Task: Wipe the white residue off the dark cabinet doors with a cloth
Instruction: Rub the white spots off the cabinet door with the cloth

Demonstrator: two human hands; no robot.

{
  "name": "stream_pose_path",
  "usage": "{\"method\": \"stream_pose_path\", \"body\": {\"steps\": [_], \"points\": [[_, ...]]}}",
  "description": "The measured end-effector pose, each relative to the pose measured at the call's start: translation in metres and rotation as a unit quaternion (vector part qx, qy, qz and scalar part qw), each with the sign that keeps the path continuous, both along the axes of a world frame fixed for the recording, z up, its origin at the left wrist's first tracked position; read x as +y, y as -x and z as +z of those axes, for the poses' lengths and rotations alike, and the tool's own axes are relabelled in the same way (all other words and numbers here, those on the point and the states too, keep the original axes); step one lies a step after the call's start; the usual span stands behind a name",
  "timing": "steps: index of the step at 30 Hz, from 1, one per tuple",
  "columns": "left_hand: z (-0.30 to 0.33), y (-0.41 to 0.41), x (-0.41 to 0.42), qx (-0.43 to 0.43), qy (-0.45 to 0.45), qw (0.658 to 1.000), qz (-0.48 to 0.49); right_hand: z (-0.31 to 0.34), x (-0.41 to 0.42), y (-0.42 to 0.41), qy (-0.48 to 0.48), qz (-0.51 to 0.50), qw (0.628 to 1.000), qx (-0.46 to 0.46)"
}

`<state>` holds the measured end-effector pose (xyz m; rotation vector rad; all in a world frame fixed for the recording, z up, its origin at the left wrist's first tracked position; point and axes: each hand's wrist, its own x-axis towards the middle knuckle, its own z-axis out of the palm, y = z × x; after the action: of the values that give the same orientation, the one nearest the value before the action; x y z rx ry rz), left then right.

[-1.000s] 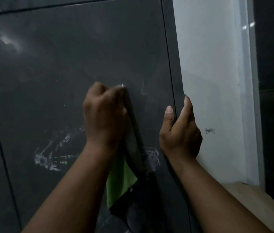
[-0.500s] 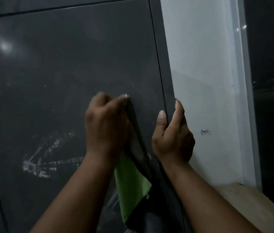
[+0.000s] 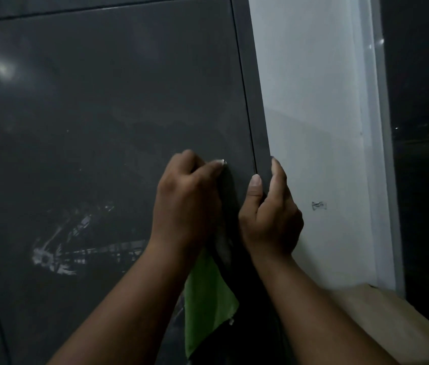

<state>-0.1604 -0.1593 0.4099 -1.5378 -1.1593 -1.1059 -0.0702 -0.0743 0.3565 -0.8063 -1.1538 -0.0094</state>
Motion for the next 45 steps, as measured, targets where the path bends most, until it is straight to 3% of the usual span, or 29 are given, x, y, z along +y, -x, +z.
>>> {"method": "stream_pose_path", "body": {"steps": [6, 12, 15, 21, 26, 31, 35, 40, 45], "points": [[0.051, -0.019, 0.019, -0.099, -0.042, 0.993, -0.038, 0.0, 0.001, -0.001, -0.005, 0.002, 1.0, -0.003], [0.024, -0.031, 0.022, 0.031, -0.009, 0.999, -0.015, -0.002, 0.003, -0.003, -0.031, 0.004, 1.0, 0.0], [0.009, -0.009, 0.009, 0.048, 0.02, 0.999, -0.016, -0.002, 0.005, -0.004, -0.036, -0.005, 0.999, -0.002], [0.037, -0.011, 0.009, -0.066, -0.015, 0.998, -0.015, -0.002, 0.005, -0.002, -0.038, 0.002, 0.999, 0.026], [0.009, -0.031, 0.014, -0.021, 0.009, 1.0, -0.012, -0.005, 0.011, -0.016, -0.036, 0.099, 0.992, 0.073], [-0.047, -0.013, -0.001, -0.014, 0.047, 0.999, -0.023, -0.015, 0.023, -0.032, 0.027, 0.314, 0.948, 0.049], [-0.032, -0.012, -0.002, -0.025, 0.021, 0.999, -0.032, -0.02, 0.024, -0.03, 0.068, 0.322, 0.944, -0.006], [0.002, -0.024, 0.012, -0.111, 0.015, 0.992, -0.062, -0.012, 0.017, -0.04, 0.095, 0.388, 0.917, 0.003], [-0.06, -0.031, 0.007, -0.015, 0.051, 0.998, -0.046, -0.015, 0.011, -0.046, 0.107, 0.439, 0.891, 0.043]]}}
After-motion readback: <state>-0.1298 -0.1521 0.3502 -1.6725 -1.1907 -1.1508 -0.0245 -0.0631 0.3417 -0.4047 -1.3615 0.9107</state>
